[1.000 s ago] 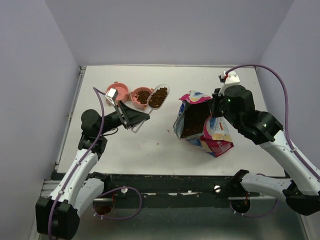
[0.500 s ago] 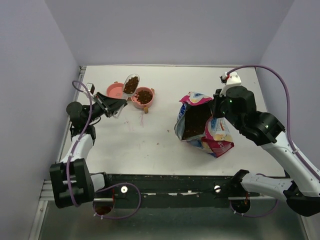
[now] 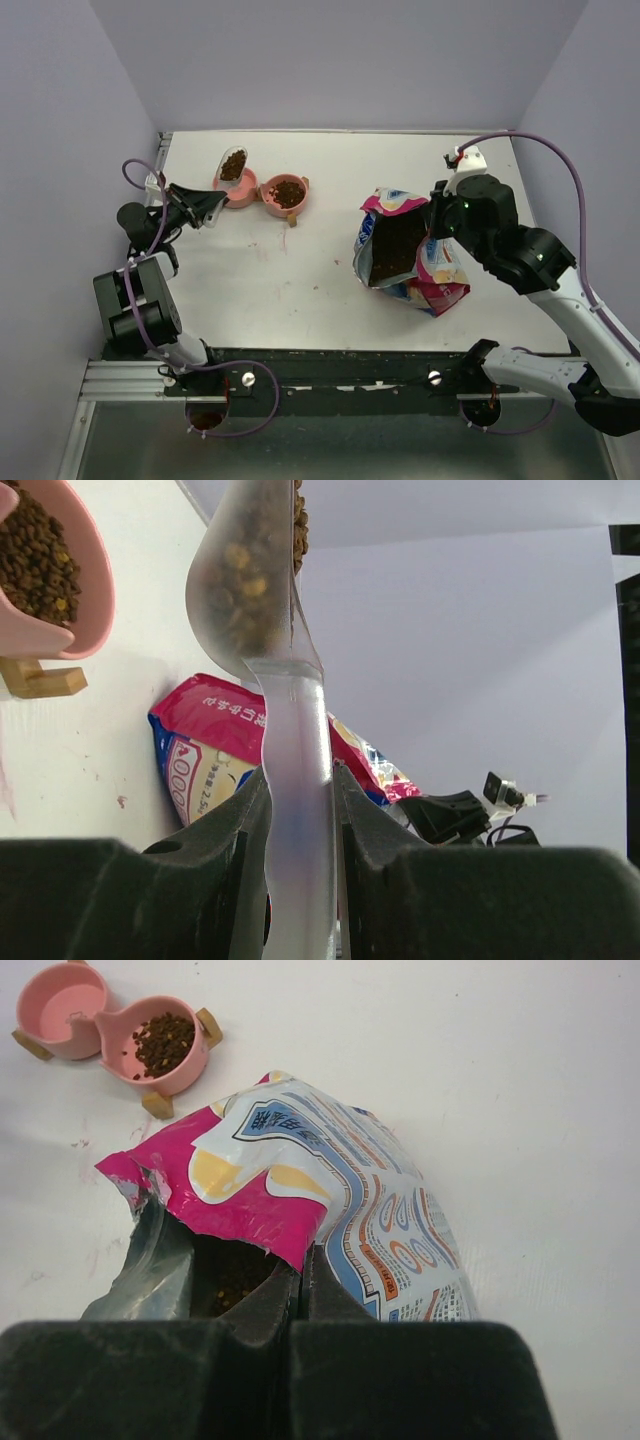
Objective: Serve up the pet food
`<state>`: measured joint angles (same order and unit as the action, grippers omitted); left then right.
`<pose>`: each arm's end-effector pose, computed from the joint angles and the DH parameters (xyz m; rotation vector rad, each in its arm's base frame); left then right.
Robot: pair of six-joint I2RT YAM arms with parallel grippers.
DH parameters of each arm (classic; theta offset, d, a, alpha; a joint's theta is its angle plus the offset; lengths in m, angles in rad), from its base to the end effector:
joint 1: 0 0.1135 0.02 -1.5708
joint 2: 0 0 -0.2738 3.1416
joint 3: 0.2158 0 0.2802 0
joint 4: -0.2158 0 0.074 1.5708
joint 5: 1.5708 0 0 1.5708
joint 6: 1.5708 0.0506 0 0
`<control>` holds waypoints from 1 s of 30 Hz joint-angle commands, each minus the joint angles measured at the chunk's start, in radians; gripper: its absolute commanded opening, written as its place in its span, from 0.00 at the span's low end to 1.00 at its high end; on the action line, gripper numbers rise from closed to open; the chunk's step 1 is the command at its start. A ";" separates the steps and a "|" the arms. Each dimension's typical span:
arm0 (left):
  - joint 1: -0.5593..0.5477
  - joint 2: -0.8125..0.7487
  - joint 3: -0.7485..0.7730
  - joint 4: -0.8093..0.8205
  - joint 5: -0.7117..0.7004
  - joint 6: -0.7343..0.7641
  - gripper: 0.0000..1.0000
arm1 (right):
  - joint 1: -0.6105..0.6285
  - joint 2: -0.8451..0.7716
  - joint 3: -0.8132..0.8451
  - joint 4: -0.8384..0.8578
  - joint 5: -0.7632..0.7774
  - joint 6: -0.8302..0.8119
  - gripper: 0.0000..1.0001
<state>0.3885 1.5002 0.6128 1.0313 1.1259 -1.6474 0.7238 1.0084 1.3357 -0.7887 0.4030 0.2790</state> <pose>0.3087 0.0770 0.2260 -0.6840 1.6737 -1.7389 0.1794 0.1320 0.4363 -0.1927 1.9911 0.2355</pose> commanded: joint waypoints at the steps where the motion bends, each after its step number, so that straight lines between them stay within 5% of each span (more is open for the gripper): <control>1: 0.021 0.069 0.030 0.128 0.012 -0.006 0.00 | 0.003 -0.065 0.046 0.120 0.023 -0.009 0.01; 8: 0.021 0.112 0.030 0.003 -0.029 0.113 0.00 | 0.005 -0.065 0.048 0.118 0.026 0.000 0.00; 17: 0.020 0.029 0.053 -0.410 -0.164 0.336 0.00 | 0.005 -0.057 0.048 0.120 0.034 -0.001 0.01; 30: -0.007 0.051 0.153 -0.686 -0.227 0.391 0.00 | 0.005 -0.056 0.040 0.132 0.031 -0.003 0.01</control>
<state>0.3939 1.5452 0.7189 0.4568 0.9306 -1.3083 0.7238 1.0027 1.3357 -0.7959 0.4034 0.2794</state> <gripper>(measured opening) 0.331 0.007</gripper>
